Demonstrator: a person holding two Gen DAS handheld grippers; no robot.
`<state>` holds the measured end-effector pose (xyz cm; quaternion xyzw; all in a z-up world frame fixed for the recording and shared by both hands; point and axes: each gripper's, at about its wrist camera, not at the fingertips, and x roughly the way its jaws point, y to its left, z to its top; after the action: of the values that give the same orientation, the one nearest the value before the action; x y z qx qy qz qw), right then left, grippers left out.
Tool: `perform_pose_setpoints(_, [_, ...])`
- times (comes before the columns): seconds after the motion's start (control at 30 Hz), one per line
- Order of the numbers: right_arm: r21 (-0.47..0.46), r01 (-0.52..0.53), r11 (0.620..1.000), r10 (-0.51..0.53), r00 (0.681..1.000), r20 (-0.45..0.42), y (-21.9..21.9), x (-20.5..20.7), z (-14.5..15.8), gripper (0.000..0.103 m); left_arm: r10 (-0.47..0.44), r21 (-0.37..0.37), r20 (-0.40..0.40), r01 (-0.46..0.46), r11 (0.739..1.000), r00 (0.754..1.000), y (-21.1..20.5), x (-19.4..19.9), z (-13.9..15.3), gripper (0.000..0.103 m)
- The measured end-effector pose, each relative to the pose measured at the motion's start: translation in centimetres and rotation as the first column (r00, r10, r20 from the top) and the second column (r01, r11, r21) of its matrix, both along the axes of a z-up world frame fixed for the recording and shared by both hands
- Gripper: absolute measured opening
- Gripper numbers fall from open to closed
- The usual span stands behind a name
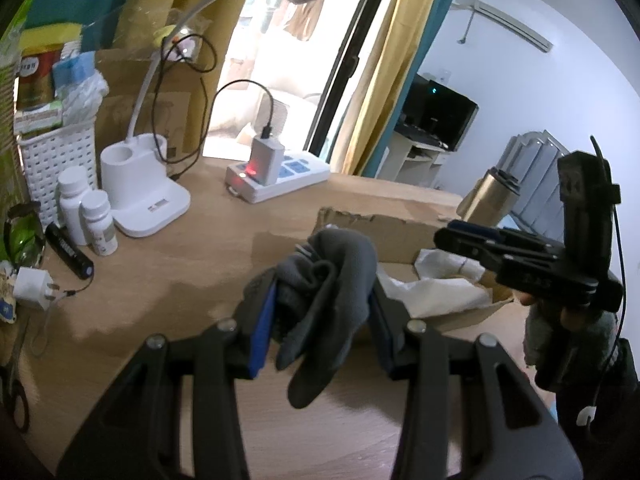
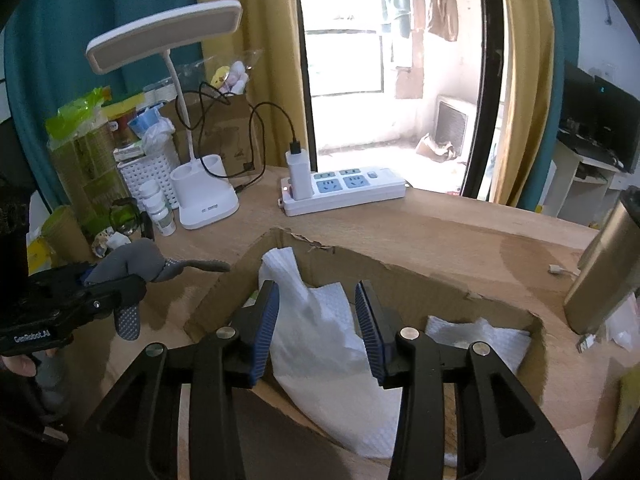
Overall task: Organize soft objects
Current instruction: 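Carry the socks and sheet over the box while the right tool releases the sheet inside, then lower the grey socks into the box and open the left tool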
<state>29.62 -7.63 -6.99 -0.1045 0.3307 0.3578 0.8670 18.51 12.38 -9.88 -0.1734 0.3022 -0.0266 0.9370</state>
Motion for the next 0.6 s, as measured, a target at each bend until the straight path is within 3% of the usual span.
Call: perform_pose_setpoints(0.6, [0.085, 0.100, 0.991, -0.100, 0.995, 0.003, -9.1, -0.2, 0.2, 0.042, -0.052, 0.069, -0.022, 0.054, 0.996, 0.998, -6.8, 3.0, 1.0, 0.045])
